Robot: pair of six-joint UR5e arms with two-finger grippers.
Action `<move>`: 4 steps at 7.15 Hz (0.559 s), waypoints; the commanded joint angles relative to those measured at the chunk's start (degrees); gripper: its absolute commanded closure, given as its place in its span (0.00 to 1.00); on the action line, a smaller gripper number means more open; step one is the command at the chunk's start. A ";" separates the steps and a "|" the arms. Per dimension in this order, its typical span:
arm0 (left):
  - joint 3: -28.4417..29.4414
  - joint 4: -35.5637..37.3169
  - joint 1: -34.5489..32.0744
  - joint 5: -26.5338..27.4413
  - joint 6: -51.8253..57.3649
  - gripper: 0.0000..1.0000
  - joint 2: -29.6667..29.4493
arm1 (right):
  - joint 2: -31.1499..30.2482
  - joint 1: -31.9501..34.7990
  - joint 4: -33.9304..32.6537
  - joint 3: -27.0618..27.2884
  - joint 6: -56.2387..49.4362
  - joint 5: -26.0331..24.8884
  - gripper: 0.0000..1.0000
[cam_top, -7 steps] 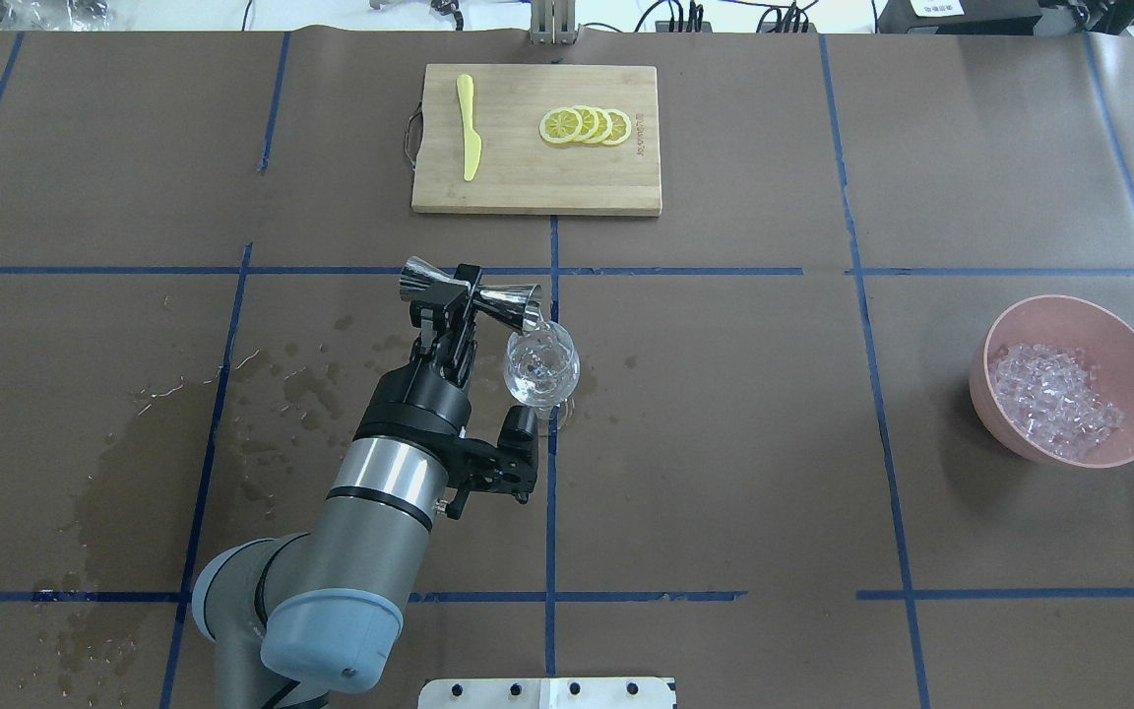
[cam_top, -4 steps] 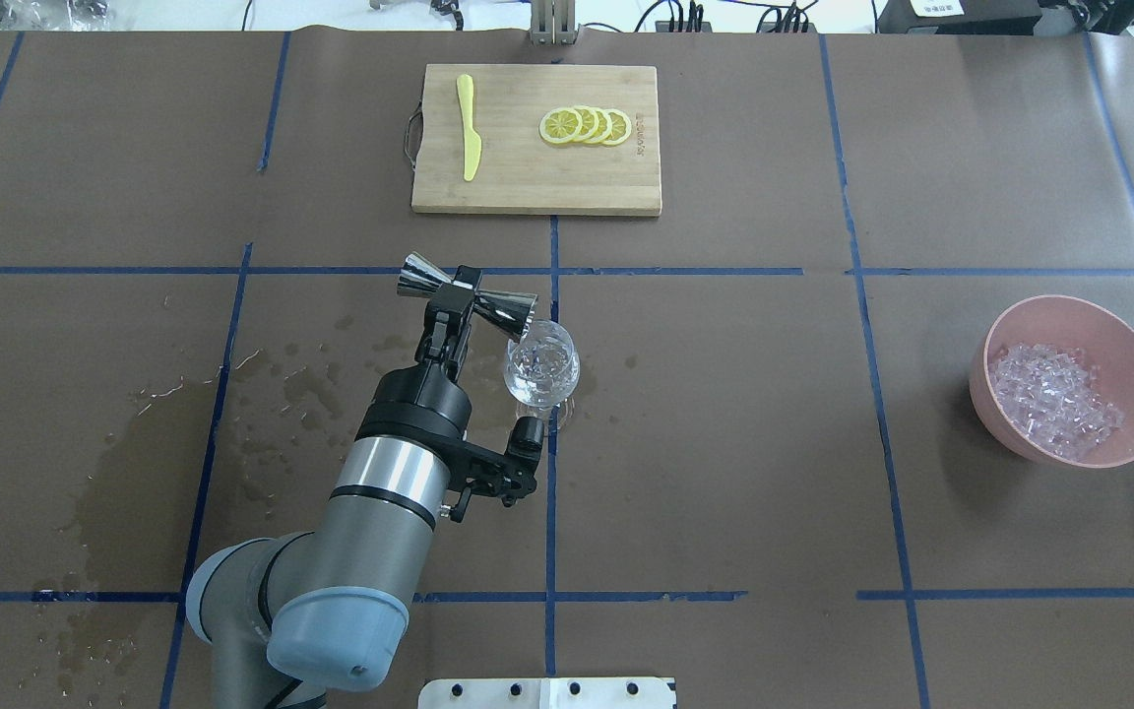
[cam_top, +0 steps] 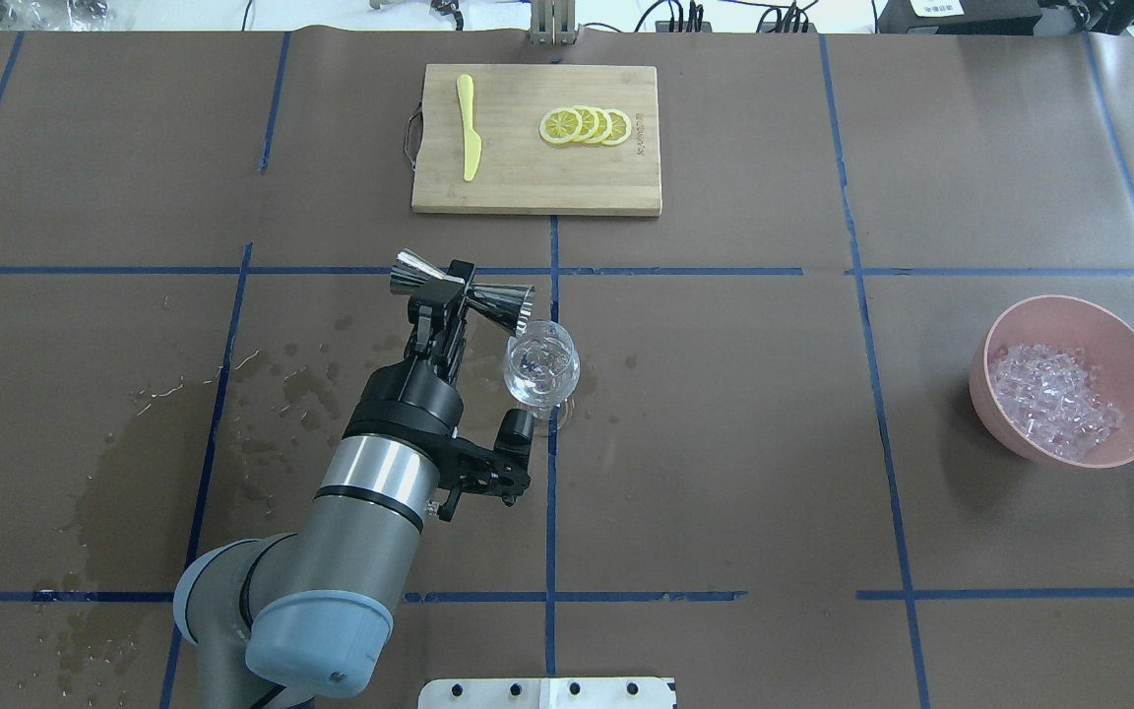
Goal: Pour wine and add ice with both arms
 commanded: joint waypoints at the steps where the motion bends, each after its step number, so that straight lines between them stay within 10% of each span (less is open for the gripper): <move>1: 0.38 -8.90 0.15 0.00 -8.01 1.00 3.43 | 0.00 0.00 0.00 -0.29 -0.09 -0.07 0.00; 4: 1.35 -17.12 0.15 0.00 -15.36 1.00 3.88 | 0.00 0.00 0.00 -0.38 -0.09 0.11 0.00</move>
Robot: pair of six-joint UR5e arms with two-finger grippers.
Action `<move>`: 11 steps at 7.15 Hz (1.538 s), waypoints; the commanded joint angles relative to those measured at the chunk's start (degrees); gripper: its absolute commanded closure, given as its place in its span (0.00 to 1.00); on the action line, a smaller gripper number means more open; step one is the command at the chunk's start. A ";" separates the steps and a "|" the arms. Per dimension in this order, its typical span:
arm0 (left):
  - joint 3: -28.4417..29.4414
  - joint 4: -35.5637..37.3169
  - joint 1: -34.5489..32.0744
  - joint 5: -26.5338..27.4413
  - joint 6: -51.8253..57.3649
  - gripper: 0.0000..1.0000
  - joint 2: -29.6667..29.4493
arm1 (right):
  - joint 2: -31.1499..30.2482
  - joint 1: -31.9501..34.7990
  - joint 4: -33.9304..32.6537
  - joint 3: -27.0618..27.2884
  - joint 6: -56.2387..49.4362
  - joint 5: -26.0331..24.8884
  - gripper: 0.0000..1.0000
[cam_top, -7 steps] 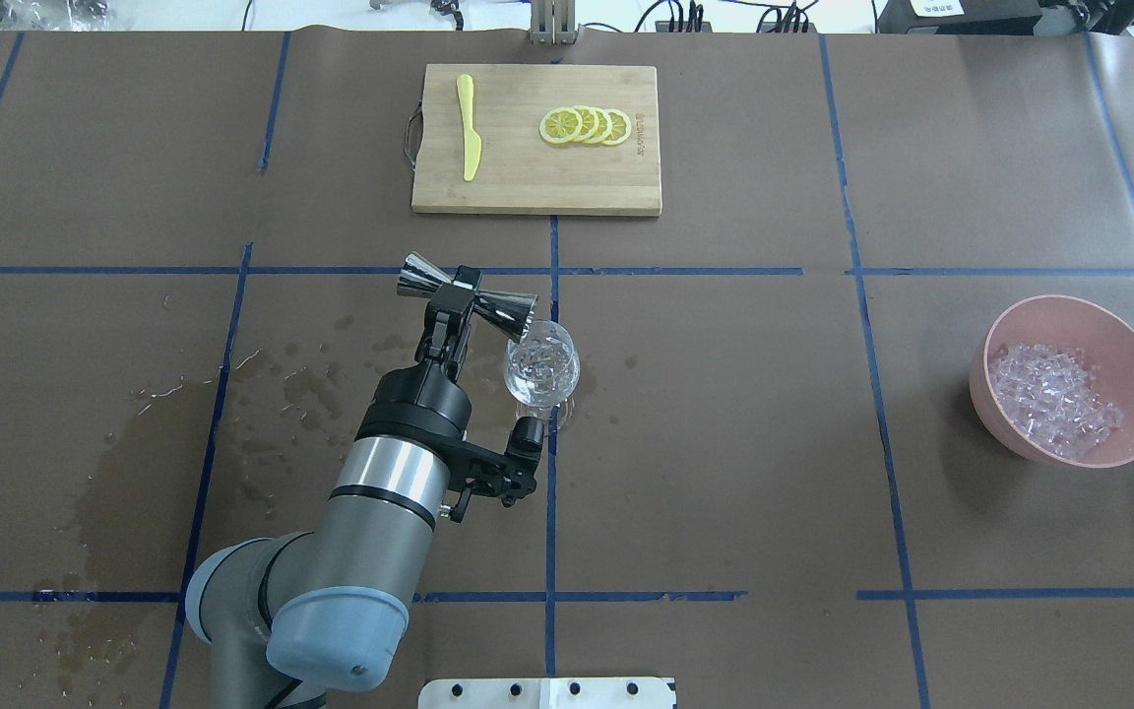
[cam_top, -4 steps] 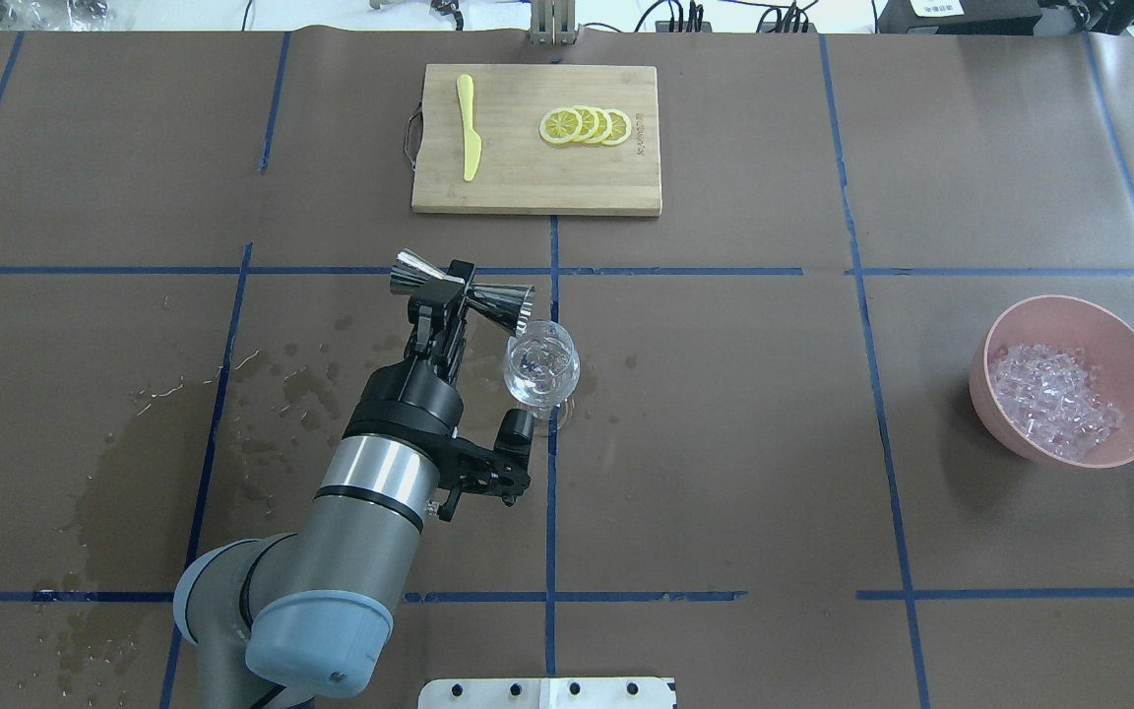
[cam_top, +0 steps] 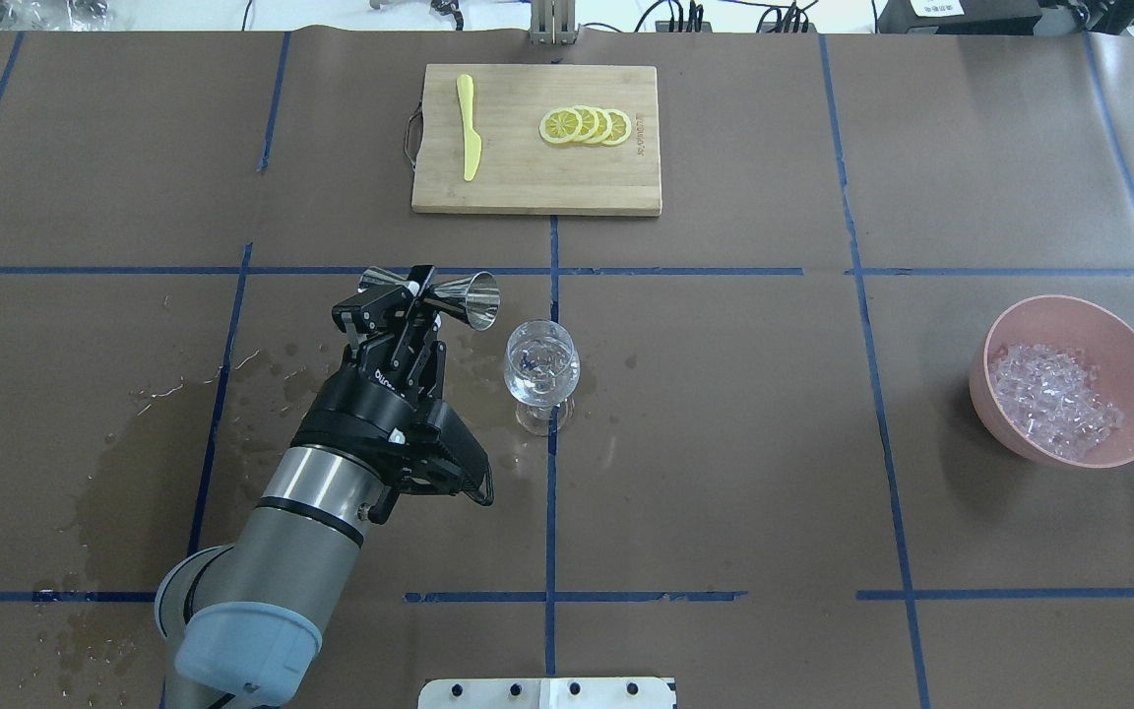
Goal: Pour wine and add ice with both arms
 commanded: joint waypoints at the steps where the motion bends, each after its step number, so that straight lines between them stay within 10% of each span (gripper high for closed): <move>1: 0.39 -2.20 0.01 0.00 -7.55 1.00 0.14 | 0.00 0.00 0.00 -0.05 0.00 0.06 0.00; 11: 1.97 -12.46 0.80 -0.35 -35.25 1.00 0.14 | 0.00 0.00 0.00 0.04 0.08 0.15 0.00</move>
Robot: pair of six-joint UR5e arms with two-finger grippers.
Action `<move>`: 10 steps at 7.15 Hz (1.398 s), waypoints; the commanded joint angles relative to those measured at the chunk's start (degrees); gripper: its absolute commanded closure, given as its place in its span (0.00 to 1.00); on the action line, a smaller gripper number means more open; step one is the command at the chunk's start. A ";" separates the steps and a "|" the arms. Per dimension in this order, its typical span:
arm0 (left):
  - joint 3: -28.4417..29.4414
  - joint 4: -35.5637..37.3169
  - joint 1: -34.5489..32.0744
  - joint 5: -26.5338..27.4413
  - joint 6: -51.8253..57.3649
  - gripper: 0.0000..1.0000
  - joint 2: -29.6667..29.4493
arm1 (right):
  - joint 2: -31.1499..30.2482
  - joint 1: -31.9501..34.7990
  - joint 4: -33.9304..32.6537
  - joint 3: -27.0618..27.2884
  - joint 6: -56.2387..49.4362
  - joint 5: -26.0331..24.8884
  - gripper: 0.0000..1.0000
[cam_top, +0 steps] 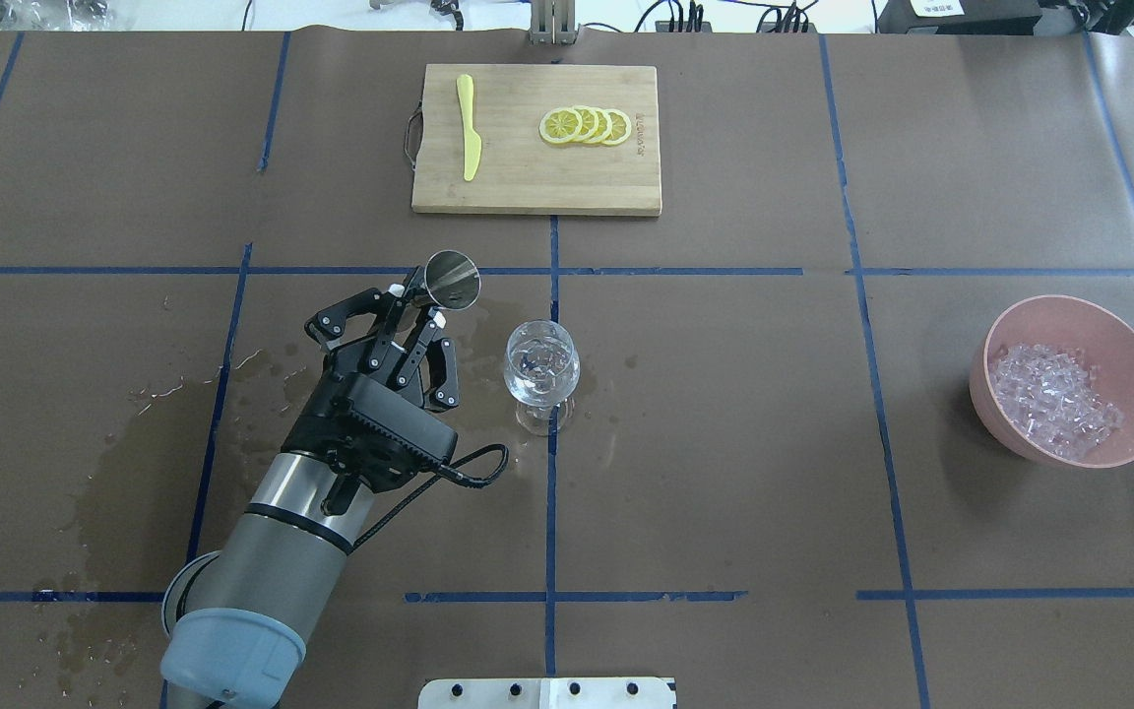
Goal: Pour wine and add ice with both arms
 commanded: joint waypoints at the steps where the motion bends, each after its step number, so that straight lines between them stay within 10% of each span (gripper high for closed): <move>1: 0.43 -3.66 0.20 -0.25 -6.06 1.00 0.00 | 0.00 0.00 0.00 0.04 0.00 -0.04 0.00; 10: 5.93 -29.15 0.38 -5.08 0.85 1.00 36.47 | 0.00 0.00 0.00 -0.22 -0.17 0.05 0.00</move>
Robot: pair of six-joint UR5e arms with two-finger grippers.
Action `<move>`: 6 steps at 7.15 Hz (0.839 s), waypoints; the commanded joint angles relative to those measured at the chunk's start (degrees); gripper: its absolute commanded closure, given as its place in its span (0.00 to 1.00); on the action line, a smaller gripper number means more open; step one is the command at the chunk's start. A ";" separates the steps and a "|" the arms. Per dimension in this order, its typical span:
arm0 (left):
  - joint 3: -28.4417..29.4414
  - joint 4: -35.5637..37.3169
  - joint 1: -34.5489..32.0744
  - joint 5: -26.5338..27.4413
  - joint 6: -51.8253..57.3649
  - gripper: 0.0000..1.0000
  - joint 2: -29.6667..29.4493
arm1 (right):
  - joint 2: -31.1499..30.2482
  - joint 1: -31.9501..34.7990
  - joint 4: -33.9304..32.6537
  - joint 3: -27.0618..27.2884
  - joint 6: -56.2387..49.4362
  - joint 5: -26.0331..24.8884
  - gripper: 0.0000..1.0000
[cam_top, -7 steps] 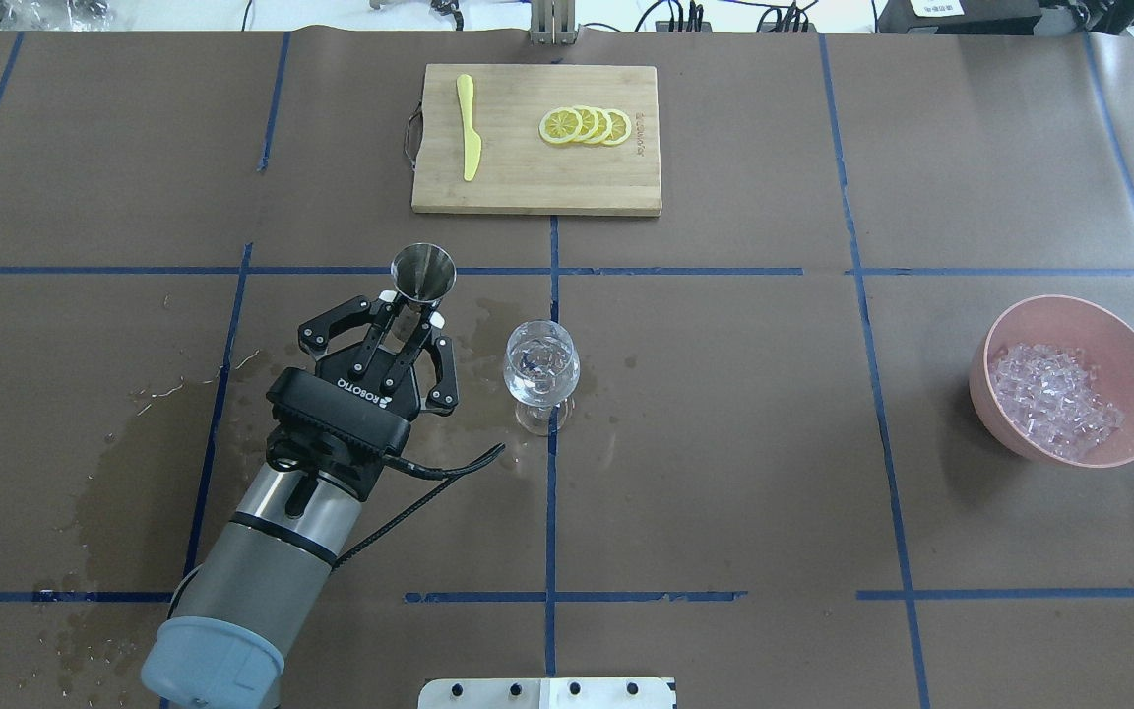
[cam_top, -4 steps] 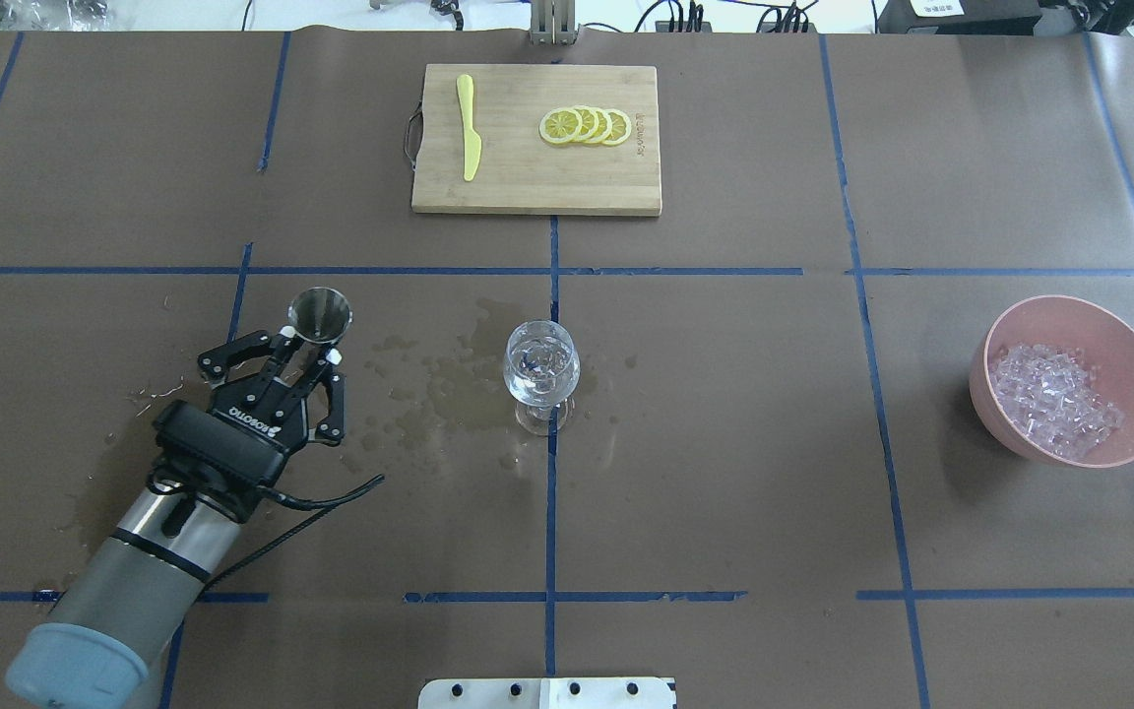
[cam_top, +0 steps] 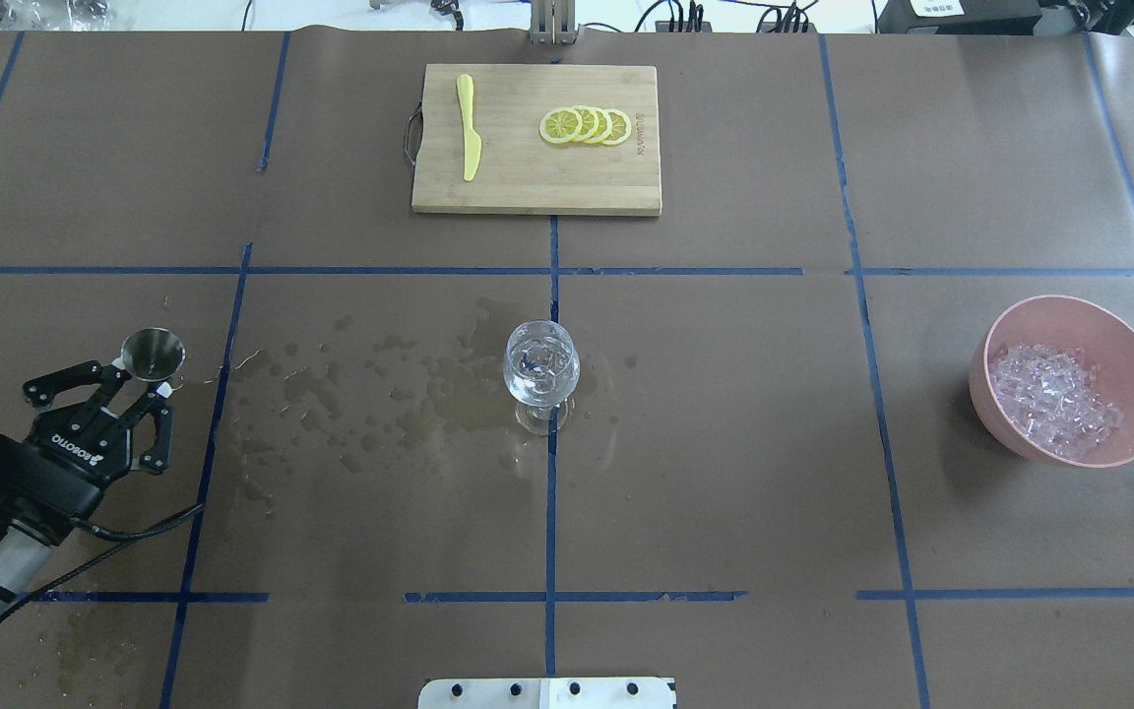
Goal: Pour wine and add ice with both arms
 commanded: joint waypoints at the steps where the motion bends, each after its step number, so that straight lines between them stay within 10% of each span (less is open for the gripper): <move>1: 5.41 -3.08 0.59 0.21 -0.49 1.00 2.80 | 0.00 0.00 0.00 -0.02 -0.01 0.03 0.00; 6: 12.47 -16.34 8.15 5.29 -28.78 1.00 3.95 | -0.09 0.00 0.00 -0.28 -0.10 0.12 0.00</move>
